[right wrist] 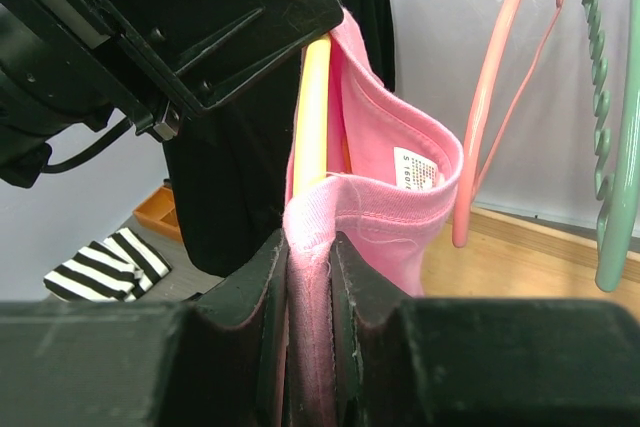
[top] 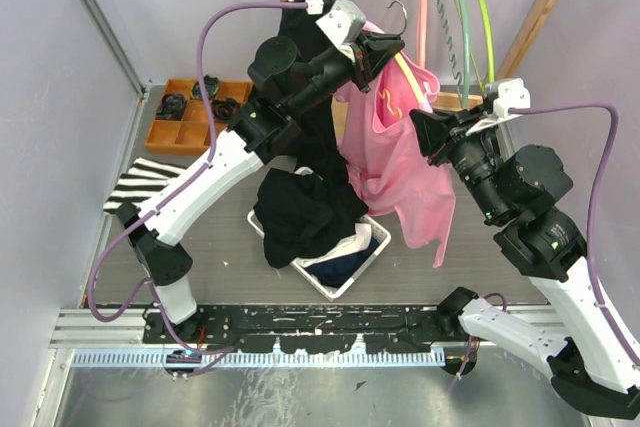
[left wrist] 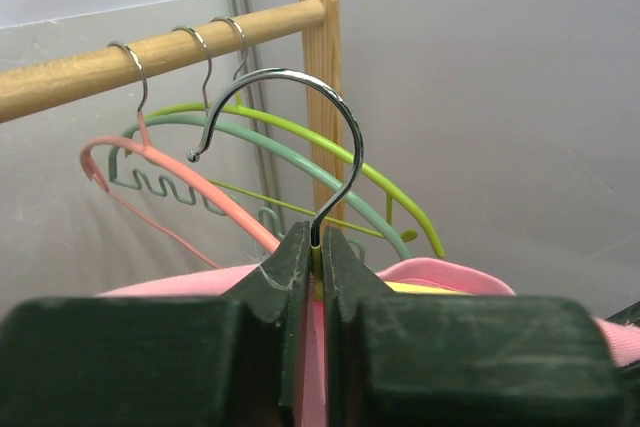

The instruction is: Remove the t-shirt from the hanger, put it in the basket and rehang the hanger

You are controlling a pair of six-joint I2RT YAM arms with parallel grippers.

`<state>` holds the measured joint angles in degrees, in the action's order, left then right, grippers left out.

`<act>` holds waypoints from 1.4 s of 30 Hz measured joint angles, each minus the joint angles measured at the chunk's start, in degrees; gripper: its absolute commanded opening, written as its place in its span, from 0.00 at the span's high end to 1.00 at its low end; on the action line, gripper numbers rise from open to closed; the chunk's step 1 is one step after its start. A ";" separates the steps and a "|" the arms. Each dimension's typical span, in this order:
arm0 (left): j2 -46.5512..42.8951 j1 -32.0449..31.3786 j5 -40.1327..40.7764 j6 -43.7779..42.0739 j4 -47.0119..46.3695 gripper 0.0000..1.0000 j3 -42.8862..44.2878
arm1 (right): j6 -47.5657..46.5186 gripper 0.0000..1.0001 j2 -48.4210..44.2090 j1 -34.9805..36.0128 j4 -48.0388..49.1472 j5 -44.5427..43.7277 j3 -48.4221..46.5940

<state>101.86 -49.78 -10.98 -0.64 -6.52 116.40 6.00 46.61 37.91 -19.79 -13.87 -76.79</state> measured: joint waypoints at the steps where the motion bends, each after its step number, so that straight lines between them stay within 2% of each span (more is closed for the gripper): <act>1: 0.00 0.00 -0.02 -0.02 -0.02 0.97 0.02 | 0.00 0.99 -0.07 0.00 -0.04 -0.02 0.00; 2: 0.00 0.00 -0.11 0.07 0.00 1.00 0.07 | 0.00 0.99 -0.11 0.00 -0.09 -0.02 0.00; 8: 0.00 0.00 -0.15 0.72 0.02 1.00 0.15 | -0.02 0.99 -0.13 0.00 -0.09 0.00 0.00; 9: 0.00 0.00 -0.09 0.87 0.02 1.00 0.15 | -0.02 0.95 -0.13 0.00 -0.09 0.00 0.00; 11: 0.00 0.00 0.04 1.16 0.02 1.00 0.15 | -0.02 0.78 -0.13 0.00 -0.11 0.00 0.00; 14: 0.00 0.00 0.46 1.81 0.15 1.00 0.15 | -0.02 0.60 -0.13 0.00 -0.28 -0.02 0.00; 22: 0.00 0.00 4.11 2.40 1.42 1.00 0.15 | 0.37 0.45 -2.19 0.00 -0.39 -0.02 0.00; 29: 0.07 0.20 7.98 1.92 3.26 1.00 0.98 | 1.40 0.42 -5.81 0.00 -2.10 -0.17 0.87; 42: 1.18 2.54 9.40 1.75 7.80 1.00 11.30 | 2.69 0.41 -11.17 0.00 -8.46 -0.70 5.27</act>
<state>103.04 -47.24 -1.58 1.10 1.28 127.70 8.69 35.44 37.91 -28.25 -14.57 -71.53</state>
